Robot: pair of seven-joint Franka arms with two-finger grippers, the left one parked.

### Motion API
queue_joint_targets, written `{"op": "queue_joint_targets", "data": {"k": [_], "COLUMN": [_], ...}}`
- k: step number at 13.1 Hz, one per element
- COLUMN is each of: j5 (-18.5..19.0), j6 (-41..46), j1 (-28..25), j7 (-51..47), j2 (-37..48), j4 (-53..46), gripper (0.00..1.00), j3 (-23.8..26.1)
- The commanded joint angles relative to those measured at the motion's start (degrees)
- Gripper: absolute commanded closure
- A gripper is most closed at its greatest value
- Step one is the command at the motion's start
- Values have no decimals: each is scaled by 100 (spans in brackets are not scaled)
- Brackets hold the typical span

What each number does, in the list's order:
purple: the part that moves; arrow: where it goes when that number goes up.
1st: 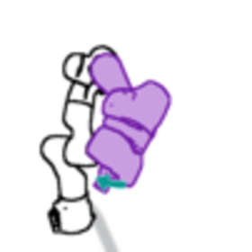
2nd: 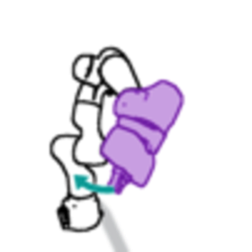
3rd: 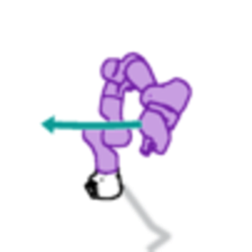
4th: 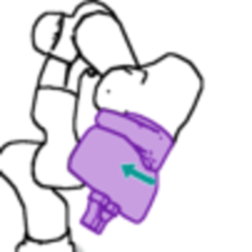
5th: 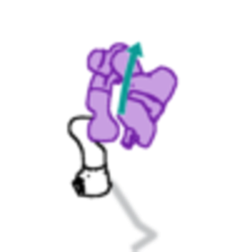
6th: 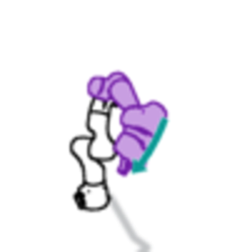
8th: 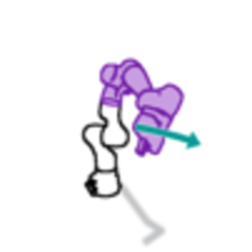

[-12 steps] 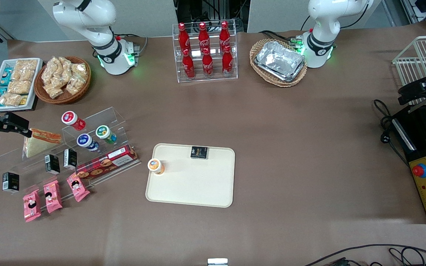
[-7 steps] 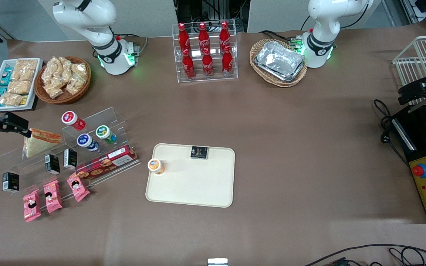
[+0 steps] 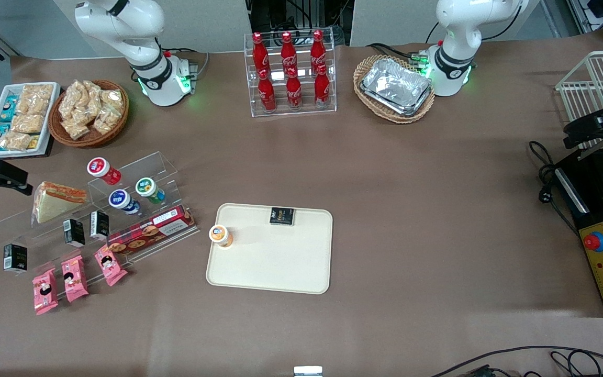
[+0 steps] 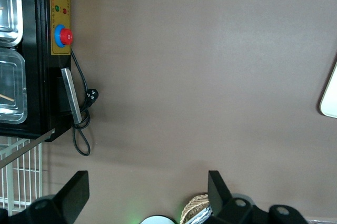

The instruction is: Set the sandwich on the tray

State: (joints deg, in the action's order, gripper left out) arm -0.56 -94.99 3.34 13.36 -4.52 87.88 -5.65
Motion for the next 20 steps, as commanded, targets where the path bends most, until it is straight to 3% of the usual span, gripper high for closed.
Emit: {"op": "queue_joint_targets", "data": {"k": [1,4,7,11,13,20], "j5": [100,109,-224,-233,-408,-418], "j6": [33,191,472,535,421,-1600], "j1": [79,106,114,114,114,45], "j7": [-953,-2036,-3204,-3673,-3945,-4271], "j2": [-5,4,-13,-101,-101,224], "j4": [-43,-26,36,342,597,2469], "gripper": [0,0,0,0,0,0], "j3": [-243,-541,-989,-1359,-1465,-1491]}}
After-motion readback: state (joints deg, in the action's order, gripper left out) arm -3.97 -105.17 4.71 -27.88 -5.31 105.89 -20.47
